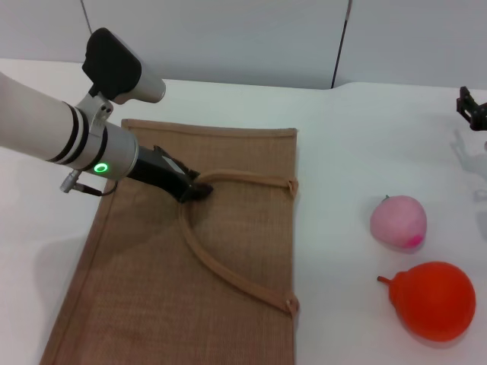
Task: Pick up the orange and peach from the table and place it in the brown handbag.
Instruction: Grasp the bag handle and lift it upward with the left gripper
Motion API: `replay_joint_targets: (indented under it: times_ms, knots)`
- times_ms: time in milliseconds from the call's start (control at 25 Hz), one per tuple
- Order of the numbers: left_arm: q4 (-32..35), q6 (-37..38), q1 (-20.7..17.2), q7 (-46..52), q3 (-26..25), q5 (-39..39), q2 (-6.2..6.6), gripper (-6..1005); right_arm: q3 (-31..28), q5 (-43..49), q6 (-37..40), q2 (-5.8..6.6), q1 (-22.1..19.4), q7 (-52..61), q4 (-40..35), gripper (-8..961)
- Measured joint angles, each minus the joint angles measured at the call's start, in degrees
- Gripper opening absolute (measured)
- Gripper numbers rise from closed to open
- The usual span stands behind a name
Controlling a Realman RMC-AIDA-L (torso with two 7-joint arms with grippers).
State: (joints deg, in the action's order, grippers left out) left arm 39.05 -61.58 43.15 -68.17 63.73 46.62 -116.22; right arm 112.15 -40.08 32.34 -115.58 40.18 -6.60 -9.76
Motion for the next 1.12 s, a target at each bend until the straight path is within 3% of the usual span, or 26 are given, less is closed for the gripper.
replay_joint_targets:
  times_ms: [120, 560, 720, 920, 1120]
  knots:
    - [0.0, 0.0, 0.2, 0.4, 0.1, -1.5, 0.0, 308, 0.0, 0.0, 0.0, 0.02, 0.0, 0.0, 0.0, 759]
    - [0.1, 0.0, 0.7, -0.1, 0.0, -2.0, -0.17, 135, 0.0, 0.0, 0.0, 0.0, 0.0, -0.1, 0.0, 759]
    - [1.9, -0.2, 0.3, -1.5, -0.1, 0.2, -0.17, 123, 0.0, 0.0, 0.0, -0.06, -0.2, -0.2, 0.1, 759]
    - [7.7, -3.7, -0.9, -1.2, -0.3, 2.2, -0.06, 123, 0.4, 0.3, -1.2, -0.21, -0.7, -0.4, -0.2, 759]
    - [20.6, -12.0, -4.0, -0.7, -5.2, 3.9, -0.14, 123, 0.7, 0.6, -5.1, -0.14, -1.4, -0.5, -3.1, 759]
